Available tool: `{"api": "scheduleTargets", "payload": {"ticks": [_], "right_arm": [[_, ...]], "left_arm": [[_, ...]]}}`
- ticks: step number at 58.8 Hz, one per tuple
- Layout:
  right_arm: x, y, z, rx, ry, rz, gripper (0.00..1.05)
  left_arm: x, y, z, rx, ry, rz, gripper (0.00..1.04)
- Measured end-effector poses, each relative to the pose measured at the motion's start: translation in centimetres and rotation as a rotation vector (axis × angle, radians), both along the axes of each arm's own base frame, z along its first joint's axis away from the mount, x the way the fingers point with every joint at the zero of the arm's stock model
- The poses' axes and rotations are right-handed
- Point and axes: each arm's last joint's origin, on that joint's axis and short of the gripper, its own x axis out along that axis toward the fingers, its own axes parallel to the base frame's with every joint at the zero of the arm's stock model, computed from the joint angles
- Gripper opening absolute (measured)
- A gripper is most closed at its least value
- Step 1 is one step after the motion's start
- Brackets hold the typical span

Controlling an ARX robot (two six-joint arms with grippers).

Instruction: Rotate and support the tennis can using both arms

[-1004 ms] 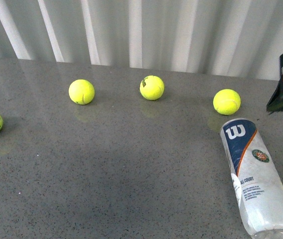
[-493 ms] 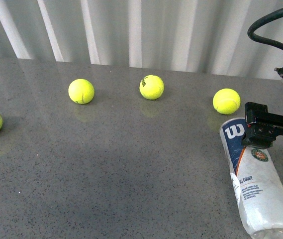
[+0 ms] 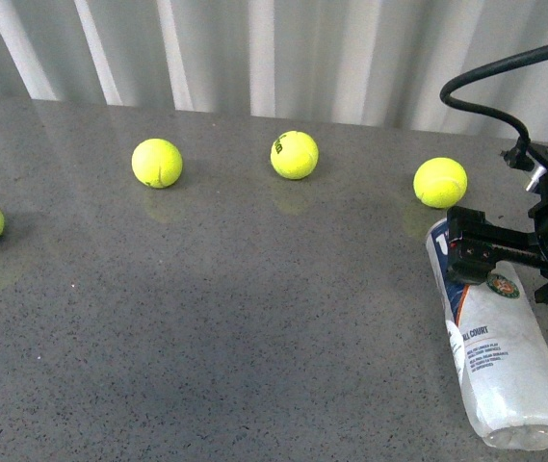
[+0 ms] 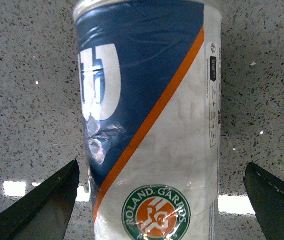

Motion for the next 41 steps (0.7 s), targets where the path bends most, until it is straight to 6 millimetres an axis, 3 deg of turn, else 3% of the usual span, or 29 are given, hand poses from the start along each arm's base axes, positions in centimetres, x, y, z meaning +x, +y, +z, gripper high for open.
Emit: {"api": "scheduleTargets", "payload": {"ticks": [15, 30, 41], "right_arm": [[0.2, 0.1, -1.0, -0.011, -0.005, 0.009, 0.97], [0.2, 0.1, -1.1, -0.025, -0.007, 0.028, 0.49], [0.2, 0.1, -1.1, -0.032, -0.01, 0.033, 0.33]], "left_arm": [[0.0, 0.0, 0.0, 0.0, 0.0, 0.0, 0.98], [0.0, 0.0, 0.0, 0.0, 0.0, 0.0, 0.98], [0.0, 0.0, 0.0, 0.0, 0.0, 0.0, 0.98]]}}
